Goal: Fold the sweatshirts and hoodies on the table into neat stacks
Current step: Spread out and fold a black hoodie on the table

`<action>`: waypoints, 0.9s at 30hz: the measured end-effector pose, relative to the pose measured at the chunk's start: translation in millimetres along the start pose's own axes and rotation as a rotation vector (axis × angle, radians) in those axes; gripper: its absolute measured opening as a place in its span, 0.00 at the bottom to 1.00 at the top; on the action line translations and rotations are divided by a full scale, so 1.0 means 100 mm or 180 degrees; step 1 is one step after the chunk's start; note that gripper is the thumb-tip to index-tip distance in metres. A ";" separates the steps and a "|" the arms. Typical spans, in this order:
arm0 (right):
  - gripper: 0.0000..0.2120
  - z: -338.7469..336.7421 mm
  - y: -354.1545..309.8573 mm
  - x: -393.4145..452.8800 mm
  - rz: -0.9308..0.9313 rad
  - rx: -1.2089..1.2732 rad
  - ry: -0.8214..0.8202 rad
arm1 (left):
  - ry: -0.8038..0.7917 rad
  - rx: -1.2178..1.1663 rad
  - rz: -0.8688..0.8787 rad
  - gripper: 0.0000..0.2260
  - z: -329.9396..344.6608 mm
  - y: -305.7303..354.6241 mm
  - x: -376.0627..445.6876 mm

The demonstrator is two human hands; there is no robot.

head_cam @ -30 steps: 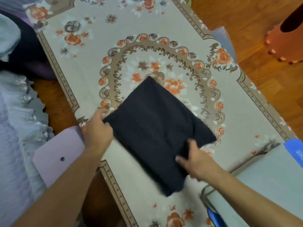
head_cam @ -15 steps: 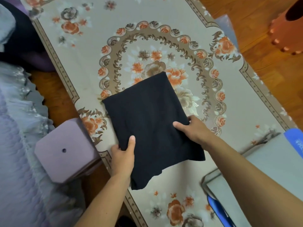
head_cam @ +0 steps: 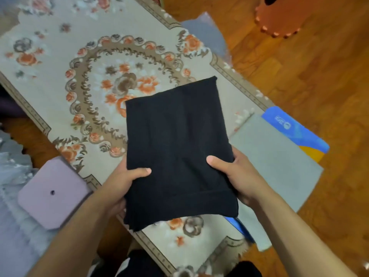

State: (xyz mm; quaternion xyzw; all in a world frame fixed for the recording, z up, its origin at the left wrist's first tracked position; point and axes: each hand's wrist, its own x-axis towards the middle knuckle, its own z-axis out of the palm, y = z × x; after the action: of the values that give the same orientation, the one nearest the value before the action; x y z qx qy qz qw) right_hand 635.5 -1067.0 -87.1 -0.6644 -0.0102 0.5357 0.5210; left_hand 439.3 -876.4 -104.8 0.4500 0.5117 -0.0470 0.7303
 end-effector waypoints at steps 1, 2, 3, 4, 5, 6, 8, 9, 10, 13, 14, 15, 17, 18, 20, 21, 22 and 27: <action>0.16 -0.19 0.05 -0.15 -0.0059 -0.0030 -0.0032 | -0.0069 0.0124 0.0098 0.24 0.19 0.02 -0.10; 0.17 -0.38 0.13 -0.30 -0.0093 -0.0092 -0.0094 | -0.0149 0.0299 0.0163 0.25 0.39 0.03 -0.17; 0.18 -0.58 0.22 -0.46 -0.0092 -0.0152 -0.0162 | -0.0209 0.0491 0.0221 0.25 0.58 0.03 -0.24; 0.19 -0.76 0.30 -0.63 -0.0077 -0.0186 -0.0229 | -0.0288 0.0693 0.0272 0.26 0.76 0.03 -0.30; 0.20 -0.93 0.37 -0.79 -0.0074 -0.0156 -0.0245 | -0.0391 0.0883 0.0306 0.27 0.96 0.06 -0.37; 0.20 -1.09 0.44 -0.95 -0.0096 -0.0074 -0.0187 | -0.0532 0.1086 0.0337 0.28 1.14 0.09 -0.43; 0.22 -1.32 0.57 -1.23 -0.0180 0.0191 0.0096 | -0.0837 0.1386 0.0400 0.29 1.48 0.21 -0.54; 0.23 -1.39 0.65 -1.35 -0.0212 0.0361 0.0283 | -0.0927 0.1496 0.0455 0.30 1.63 0.28 -0.57; 0.24 -1.44 0.74 -1.43 -0.0222 0.0552 0.0465 | -0.0981 0.1611 0.0512 0.30 1.75 0.35 -0.56; 0.26 -1.57 1.06 -1.47 -0.0068 0.0955 0.0785 | -0.0987 0.2054 0.0571 0.26 2.06 0.49 -0.34; 0.24 -1.62 1.18 -1.41 0.0061 0.1002 0.0802 | -0.0922 0.2281 0.0511 0.23 2.12 0.46 -0.18; 0.21 -1.68 1.29 -1.33 0.0229 0.0985 0.0815 | -0.0794 0.2553 0.0396 0.22 2.17 0.36 -0.01; 0.17 -1.79 1.50 -1.13 0.0569 0.0783 0.0914 | -0.0307 0.3263 0.0224 0.21 2.23 0.02 0.31; 0.16 -1.84 1.60 -1.04 0.0696 0.0643 0.1004 | -0.0014 0.3620 0.0248 0.21 2.23 -0.21 0.42; 0.16 -1.93 1.70 -0.90 0.0844 0.0318 0.1095 | 0.0602 0.3769 0.0491 0.19 2.24 -0.65 0.47; 0.16 -1.94 1.69 -0.87 0.0920 0.0047 0.1070 | 0.0884 0.3535 0.0626 0.20 2.24 -0.82 0.45; 0.13 -1.96 1.67 -0.86 0.1014 -0.0301 0.1020 | 0.1129 0.3252 0.0720 0.21 2.23 -0.96 0.39; 0.17 -1.97 1.26 -0.98 0.1040 -0.3633 0.1309 | 0.1362 0.2967 0.0529 0.22 2.00 -1.26 -0.16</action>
State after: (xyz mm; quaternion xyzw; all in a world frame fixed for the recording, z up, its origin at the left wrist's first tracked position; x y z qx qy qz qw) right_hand 667.3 -1314.6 -130.3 -0.9203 -0.0925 0.3798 -0.0130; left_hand 505.8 -1097.8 -154.7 0.7662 0.5368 -0.1187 0.3327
